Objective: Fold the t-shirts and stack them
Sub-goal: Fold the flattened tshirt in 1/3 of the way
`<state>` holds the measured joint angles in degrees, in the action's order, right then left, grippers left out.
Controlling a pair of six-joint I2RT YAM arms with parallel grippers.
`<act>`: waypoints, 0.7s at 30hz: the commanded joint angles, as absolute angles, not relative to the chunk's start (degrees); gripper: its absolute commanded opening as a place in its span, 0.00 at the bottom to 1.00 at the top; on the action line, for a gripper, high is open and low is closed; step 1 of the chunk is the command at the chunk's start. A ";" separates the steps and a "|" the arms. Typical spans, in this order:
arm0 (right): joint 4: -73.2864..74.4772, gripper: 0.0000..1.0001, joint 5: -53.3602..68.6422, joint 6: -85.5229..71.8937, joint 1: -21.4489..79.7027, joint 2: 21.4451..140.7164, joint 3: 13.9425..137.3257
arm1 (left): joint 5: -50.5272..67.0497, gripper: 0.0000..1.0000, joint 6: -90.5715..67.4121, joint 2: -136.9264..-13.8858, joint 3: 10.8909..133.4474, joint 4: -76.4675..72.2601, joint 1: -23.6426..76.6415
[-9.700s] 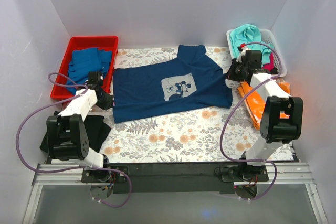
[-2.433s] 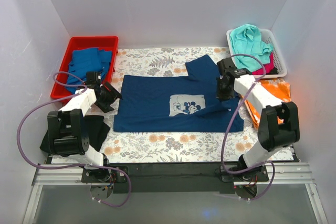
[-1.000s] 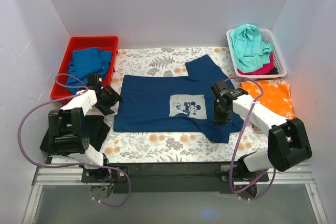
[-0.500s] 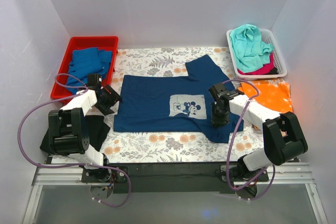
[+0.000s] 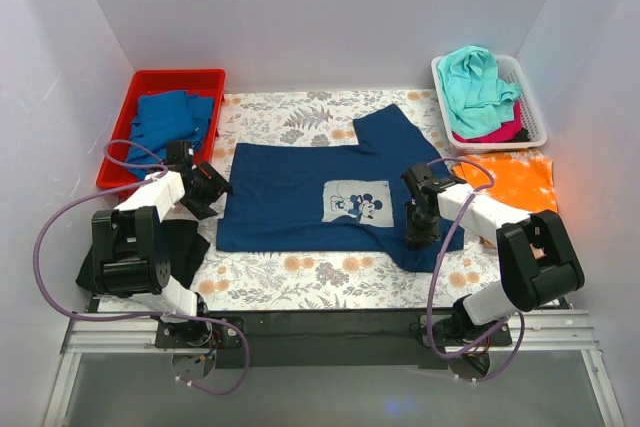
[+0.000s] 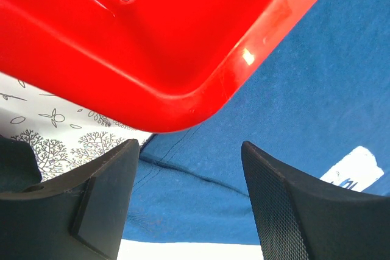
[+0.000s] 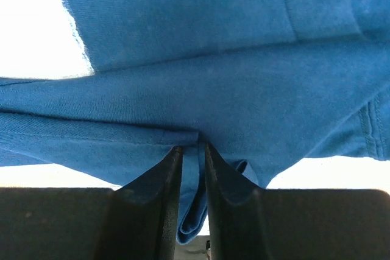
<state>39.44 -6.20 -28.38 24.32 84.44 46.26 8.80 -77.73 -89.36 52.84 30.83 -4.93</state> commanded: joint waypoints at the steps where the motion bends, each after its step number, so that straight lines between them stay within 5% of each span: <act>1: 36.65 0.27 -6.33 -26.90 23.99 85.52 46.67 | 8.09 0.66 -76.90 -86.57 52.21 30.67 -5.10; 11: 34.19 0.27 -4.40 -25.40 23.91 86.31 47.82 | 7.91 0.66 -76.90 -86.22 52.12 30.76 -5.10; 17: 33.92 0.03 -3.34 -25.84 23.99 86.22 46.93 | 7.65 0.66 -76.82 -86.04 52.03 30.94 -5.01; 21: 34.98 0.01 -4.04 -26.19 23.91 85.52 46.93 | 7.65 0.66 -76.82 -86.13 51.94 30.85 -5.10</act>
<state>37.28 -3.62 -25.56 24.01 85.45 46.70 8.49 -77.67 -89.03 52.84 30.85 -4.93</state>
